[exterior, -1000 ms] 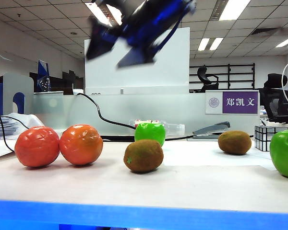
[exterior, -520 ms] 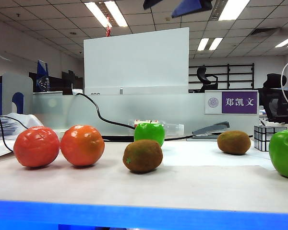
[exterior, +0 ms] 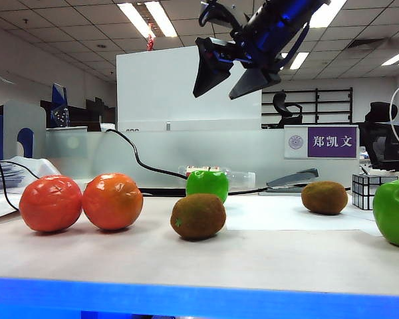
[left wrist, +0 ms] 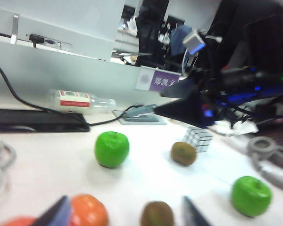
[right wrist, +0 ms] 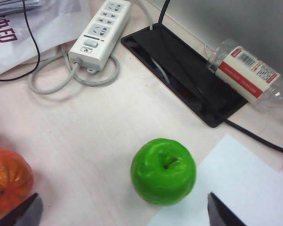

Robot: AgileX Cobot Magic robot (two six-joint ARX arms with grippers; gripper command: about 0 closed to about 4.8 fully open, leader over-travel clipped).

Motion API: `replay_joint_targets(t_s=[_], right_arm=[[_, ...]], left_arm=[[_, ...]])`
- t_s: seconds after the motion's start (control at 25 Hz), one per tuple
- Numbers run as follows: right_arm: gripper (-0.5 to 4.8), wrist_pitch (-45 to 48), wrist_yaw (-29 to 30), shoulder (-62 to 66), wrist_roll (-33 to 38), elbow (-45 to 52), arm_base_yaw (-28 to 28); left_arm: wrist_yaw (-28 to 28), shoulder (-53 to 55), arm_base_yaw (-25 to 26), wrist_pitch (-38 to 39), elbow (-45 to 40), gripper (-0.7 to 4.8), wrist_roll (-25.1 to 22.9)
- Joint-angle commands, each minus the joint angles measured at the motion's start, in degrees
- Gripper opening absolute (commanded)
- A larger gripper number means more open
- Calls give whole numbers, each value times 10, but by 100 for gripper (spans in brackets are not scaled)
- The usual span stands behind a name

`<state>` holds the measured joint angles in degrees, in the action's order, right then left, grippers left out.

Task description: Put the same fruits together.

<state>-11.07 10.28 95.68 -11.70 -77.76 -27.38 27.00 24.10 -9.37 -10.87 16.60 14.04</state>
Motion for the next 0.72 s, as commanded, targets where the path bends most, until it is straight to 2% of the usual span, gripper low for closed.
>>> replay_joint_targets(t_s=[0.04, 0.12, 0.2, 0.24, 0.28, 0.32, 0.44, 0.52, 0.6, 0.72], right_arm=[[479, -20, -3, -23, -5, -4, 18], [479, -49, -3, -45, -5, -3, 35], [479, -79, -2, -73, -5, -3, 54], [479, -90, -2, -85, -6, -3, 61], [479, -104, -1, -104, -6, -3, 75], [479, -114, -1, -118, -6, -3, 85], [479, -152, -1, -172, -5, -3, 115], [479, -185, -1, -201, -5, -2, 129], [479, -215, -2, -222, -5, -1, 131], [479, -257, -13, -236, -5, -1, 132]], left_arm=[[18, 181, 0, -77, 78, 479, -63], [44, 325, -3, -98, 158, 479, -73], [46, 455, -23, -94, 255, 479, -73], [46, 486, -28, -94, 280, 479, -76], [45, 543, -44, -93, 331, 479, -99], [41, 563, -53, -94, 351, 479, -112], [0, 642, -92, -97, 417, 479, -212], [-32, 684, -110, -97, 448, 479, -249], [-38, 732, -118, -97, 484, 479, -266], [-39, 788, -124, -91, 525, 479, -268]])
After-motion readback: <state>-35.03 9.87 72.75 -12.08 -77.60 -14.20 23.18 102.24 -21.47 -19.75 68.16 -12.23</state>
